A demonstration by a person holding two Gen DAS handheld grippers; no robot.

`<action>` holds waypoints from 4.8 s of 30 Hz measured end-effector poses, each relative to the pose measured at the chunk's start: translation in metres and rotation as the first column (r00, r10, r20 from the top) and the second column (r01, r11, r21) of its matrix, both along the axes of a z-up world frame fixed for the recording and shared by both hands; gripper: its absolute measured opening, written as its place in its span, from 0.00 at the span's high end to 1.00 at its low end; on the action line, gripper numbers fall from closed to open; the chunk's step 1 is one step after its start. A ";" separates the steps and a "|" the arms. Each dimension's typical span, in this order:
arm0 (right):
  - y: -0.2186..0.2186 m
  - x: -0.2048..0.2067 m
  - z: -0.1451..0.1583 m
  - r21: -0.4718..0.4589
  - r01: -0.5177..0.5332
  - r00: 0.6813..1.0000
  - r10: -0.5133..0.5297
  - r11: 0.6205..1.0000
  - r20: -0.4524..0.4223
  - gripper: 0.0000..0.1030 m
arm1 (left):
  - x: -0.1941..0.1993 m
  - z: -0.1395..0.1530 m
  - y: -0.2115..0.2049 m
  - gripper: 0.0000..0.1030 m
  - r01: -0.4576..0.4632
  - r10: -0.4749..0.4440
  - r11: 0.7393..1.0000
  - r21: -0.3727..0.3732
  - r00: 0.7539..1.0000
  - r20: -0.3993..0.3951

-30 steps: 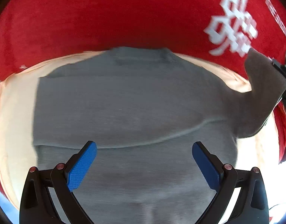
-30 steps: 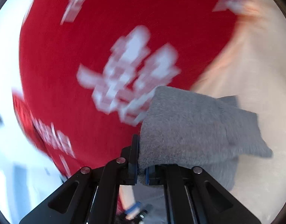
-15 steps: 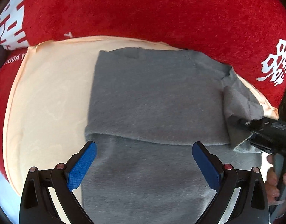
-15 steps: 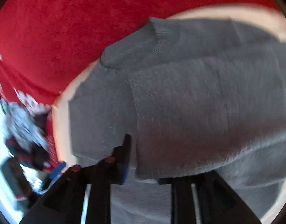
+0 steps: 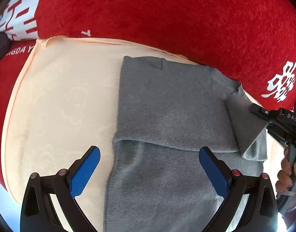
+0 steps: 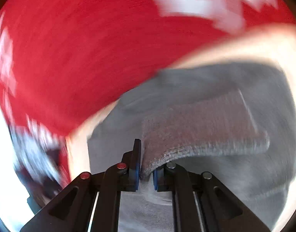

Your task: Fold small clothes

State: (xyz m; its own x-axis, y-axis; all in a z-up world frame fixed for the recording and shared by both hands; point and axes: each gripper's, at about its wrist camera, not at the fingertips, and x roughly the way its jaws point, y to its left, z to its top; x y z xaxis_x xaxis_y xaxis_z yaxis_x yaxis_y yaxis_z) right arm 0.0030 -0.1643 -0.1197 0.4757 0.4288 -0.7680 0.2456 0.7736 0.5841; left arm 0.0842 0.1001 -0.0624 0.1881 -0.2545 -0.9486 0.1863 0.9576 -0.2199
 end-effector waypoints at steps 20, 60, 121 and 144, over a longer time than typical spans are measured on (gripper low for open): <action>0.026 -0.043 -0.024 -0.068 -0.239 0.958 0.224 0.969 -0.179 0.57 | 0.011 -0.020 -0.021 0.02 0.009 -0.038 0.974 -0.224 0.991 -0.127; -0.190 -0.178 -0.068 0.157 0.415 0.898 -0.375 0.896 -0.231 0.73 | 0.015 -0.044 -0.053 0.92 0.050 -0.067 0.988 -0.148 0.991 -0.115; -0.059 -0.163 -0.034 0.051 -0.052 0.945 0.066 0.997 -0.320 0.46 | -0.094 -0.009 -0.062 0.00 0.122 -0.083 0.958 0.259 0.985 -0.154; -0.027 -0.254 -0.055 0.084 -0.043 0.936 0.069 0.996 -0.345 0.45 | -0.206 -0.016 0.026 0.00 0.099 -0.070 0.980 0.172 0.983 -0.170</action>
State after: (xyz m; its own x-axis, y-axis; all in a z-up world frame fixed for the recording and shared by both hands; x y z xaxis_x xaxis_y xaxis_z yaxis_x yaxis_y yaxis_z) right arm -0.2513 -0.1914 -0.1751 0.1586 0.5091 -0.8460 0.4012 0.7497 0.5263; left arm -0.1217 0.1261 -0.0783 0.0132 -0.0866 -0.9962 0.2440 0.9664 -0.0808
